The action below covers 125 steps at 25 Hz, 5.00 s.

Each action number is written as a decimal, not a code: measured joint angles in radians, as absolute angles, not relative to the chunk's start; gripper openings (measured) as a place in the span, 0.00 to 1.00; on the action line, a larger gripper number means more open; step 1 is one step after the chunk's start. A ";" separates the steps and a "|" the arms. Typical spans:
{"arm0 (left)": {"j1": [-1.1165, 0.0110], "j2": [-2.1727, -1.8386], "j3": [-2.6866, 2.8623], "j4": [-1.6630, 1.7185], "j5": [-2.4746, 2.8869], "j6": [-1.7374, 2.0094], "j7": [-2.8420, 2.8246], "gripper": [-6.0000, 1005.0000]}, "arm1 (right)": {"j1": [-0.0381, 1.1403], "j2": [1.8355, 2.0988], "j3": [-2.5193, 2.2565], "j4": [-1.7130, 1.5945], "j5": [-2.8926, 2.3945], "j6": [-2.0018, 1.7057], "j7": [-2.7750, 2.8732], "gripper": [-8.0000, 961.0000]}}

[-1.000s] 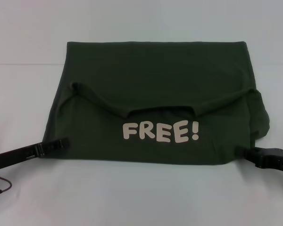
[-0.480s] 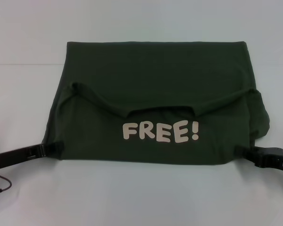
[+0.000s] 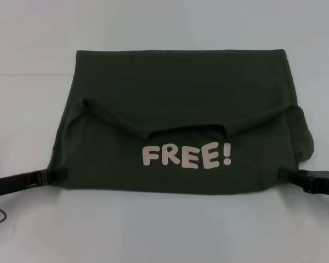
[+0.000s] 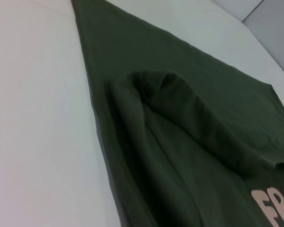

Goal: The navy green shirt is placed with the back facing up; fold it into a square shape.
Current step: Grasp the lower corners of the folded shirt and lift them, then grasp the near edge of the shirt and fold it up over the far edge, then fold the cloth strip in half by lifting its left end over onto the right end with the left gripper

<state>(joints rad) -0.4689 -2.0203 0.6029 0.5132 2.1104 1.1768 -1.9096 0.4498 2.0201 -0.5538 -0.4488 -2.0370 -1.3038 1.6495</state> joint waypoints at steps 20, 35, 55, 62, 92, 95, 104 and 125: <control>-0.446 -1.952 0.520 0.583 2.422 1.794 -2.154 0.04 | 0.443 1.974 -0.555 -0.451 -2.467 -1.724 1.662 0.03; -0.464 -1.928 0.371 0.609 2.505 1.970 -2.150 0.04 | 0.456 1.967 -0.503 -0.461 -2.512 -1.834 1.662 0.03; -0.548 -1.930 0.161 0.506 2.256 1.581 -2.185 0.04 | 0.535 1.938 -0.237 -0.456 -2.307 -1.588 1.833 0.03; -0.582 -1.975 0.169 0.499 2.195 1.417 -2.131 0.04 | 0.563 1.972 -0.242 -0.452 -2.210 -1.393 1.875 0.03; -0.684 -2.106 0.176 0.449 2.046 0.939 -1.818 0.04 | 0.747 2.086 -0.295 -0.441 -2.182 -0.905 1.849 0.03; -0.687 -2.116 0.176 0.448 2.027 0.921 -1.797 0.04 | 0.748 2.086 -0.296 -0.438 -2.167 -0.898 1.848 0.03; -0.692 -2.132 0.176 0.432 1.972 0.890 -1.738 0.04 | 0.756 2.087 -0.298 -0.409 -2.150 -0.854 1.846 0.03; -0.710 -2.163 0.170 0.283 1.574 0.739 -1.279 0.34 | 0.752 2.091 -0.292 -0.373 -2.112 -0.826 1.798 0.72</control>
